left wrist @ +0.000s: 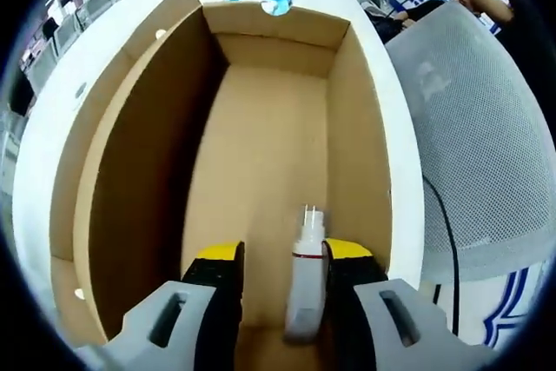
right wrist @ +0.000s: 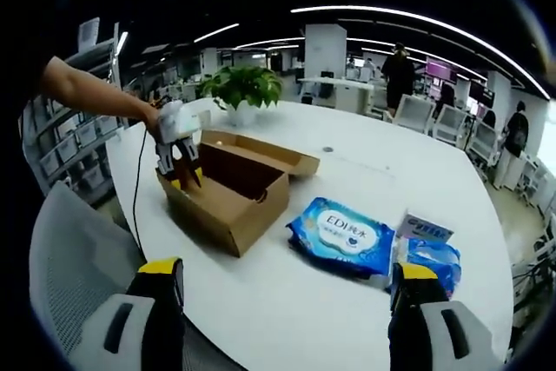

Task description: Operate the shoe box by opening the lid, removing the specified soft item, and placing it in the target area until the item is outside and the box remains undamaged.

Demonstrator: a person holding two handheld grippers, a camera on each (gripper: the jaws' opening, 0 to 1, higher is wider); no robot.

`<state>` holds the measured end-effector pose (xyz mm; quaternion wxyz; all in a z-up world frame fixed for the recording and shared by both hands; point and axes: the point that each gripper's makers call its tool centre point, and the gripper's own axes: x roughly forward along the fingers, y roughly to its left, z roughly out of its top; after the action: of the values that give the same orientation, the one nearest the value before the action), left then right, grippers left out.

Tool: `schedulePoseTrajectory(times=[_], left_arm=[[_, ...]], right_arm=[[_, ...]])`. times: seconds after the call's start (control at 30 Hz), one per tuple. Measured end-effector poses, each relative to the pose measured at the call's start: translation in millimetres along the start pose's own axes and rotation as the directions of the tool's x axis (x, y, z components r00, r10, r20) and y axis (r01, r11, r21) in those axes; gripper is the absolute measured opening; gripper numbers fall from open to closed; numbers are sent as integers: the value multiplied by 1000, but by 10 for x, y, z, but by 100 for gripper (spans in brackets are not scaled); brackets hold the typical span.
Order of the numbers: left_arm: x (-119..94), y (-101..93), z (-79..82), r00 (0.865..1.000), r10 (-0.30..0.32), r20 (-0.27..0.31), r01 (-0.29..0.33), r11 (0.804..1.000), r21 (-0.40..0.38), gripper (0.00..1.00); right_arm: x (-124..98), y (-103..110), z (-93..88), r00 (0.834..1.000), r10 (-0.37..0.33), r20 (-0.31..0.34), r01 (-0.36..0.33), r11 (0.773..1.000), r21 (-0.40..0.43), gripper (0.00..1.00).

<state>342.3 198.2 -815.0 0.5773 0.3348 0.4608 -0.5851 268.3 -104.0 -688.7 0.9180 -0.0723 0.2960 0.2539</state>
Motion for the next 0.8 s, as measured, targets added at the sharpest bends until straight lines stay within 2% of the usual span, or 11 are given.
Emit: schedulePoseTrajectory(times=[0.1,0.17,0.2,0.23,0.3,0.4,0.63,0.8], left_arm=[[-24,67,4,999,32,16,-31,999,-25,35],[-44,181,3,995,97,20,-96,995,-29,27],[-62,247,-71,991,129,-21,-129,992,4,23],[-46,219,-75,993,114,-16,-114,993,8,23],[-36,128,-63,998,64,5,-63,996,-65,28],[-70,148,-7,996,83,28,-81,995,-61,29],[-66,48,190,996,33,85,-26,996,-82,33],[-5,-24,236,997,-5,75,9,998,-61,35]], right_arm=[[13,8,-6,1000,4,-4,-4,1000,-6,100],[18,9,-2,1000,6,-1,-6,1000,-4,100],[18,8,0,1000,7,-1,-7,1000,-5,100],[19,11,2,1000,9,-1,-9,1000,-7,100],[17,4,2,1000,8,-3,-8,1000,-11,100],[9,-5,10,1000,7,1,-7,1000,-7,100],[24,13,-22,1000,14,-5,-14,1000,-4,100],[32,35,-27,1000,17,-4,-17,1000,-3,100]])
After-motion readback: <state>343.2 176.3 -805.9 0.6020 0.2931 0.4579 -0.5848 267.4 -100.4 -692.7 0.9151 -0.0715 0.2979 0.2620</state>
